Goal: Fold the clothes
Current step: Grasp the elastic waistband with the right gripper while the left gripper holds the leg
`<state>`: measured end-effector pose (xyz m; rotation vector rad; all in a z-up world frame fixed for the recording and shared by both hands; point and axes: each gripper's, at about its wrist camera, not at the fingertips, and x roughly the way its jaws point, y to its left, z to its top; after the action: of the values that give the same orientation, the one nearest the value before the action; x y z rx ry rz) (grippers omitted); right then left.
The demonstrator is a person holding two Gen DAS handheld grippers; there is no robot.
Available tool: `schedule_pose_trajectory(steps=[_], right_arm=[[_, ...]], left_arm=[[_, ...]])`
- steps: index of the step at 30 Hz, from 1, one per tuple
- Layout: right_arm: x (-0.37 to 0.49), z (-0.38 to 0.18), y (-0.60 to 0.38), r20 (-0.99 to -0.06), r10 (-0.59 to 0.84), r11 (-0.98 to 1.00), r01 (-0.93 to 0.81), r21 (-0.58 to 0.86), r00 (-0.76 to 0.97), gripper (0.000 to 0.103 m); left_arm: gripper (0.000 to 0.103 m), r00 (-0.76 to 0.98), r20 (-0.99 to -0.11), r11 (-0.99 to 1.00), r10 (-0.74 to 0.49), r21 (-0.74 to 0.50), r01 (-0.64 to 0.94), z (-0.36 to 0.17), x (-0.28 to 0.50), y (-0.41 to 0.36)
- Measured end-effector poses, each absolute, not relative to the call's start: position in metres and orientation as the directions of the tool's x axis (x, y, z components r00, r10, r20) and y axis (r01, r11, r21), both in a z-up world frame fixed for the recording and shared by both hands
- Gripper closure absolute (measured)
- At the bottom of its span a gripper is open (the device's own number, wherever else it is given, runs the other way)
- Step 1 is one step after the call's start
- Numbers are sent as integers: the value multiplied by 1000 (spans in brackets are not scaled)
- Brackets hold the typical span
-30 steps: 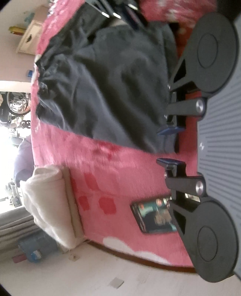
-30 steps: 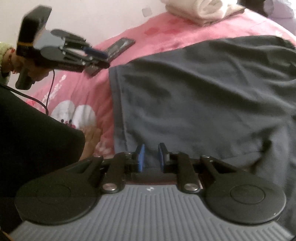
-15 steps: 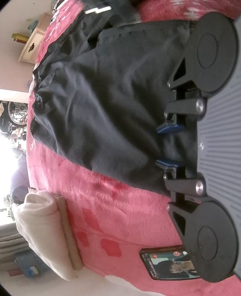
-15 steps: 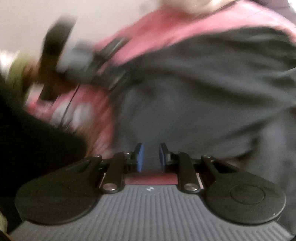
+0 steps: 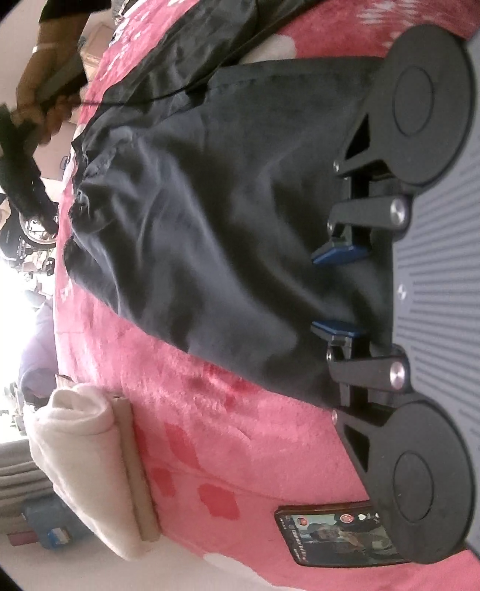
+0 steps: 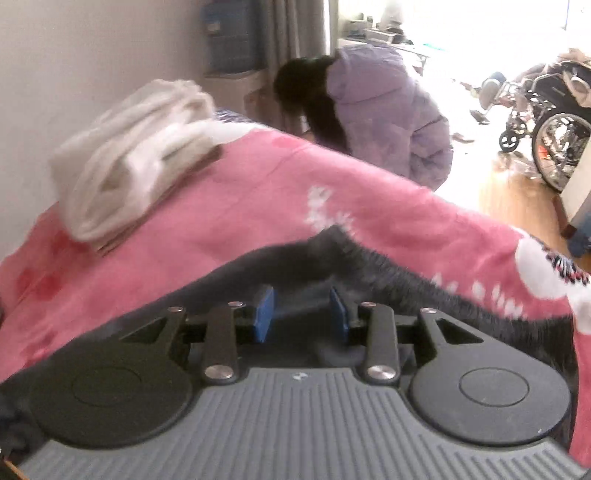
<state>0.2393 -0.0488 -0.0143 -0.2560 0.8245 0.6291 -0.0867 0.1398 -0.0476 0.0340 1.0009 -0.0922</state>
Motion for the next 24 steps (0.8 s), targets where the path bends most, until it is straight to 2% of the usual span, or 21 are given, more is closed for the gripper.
schedule_pose_trajectory(steps=[7,15,24], right_arm=[[283,-47,-38,-797,367,762,-646,-38,480,65],[303,-56,-28,-813,395,722,-692,-13,428,65],[308,-58,-22,-820,430,662,-749,2,378,72]], left_arm=[[66,519,-852,996,-68,-29,83,-53,-80,143],[62,508,-859,996,-68,-29,84,-56,-76,142],[60,502,-862,996,-65,-25,85,-57,-74,141]])
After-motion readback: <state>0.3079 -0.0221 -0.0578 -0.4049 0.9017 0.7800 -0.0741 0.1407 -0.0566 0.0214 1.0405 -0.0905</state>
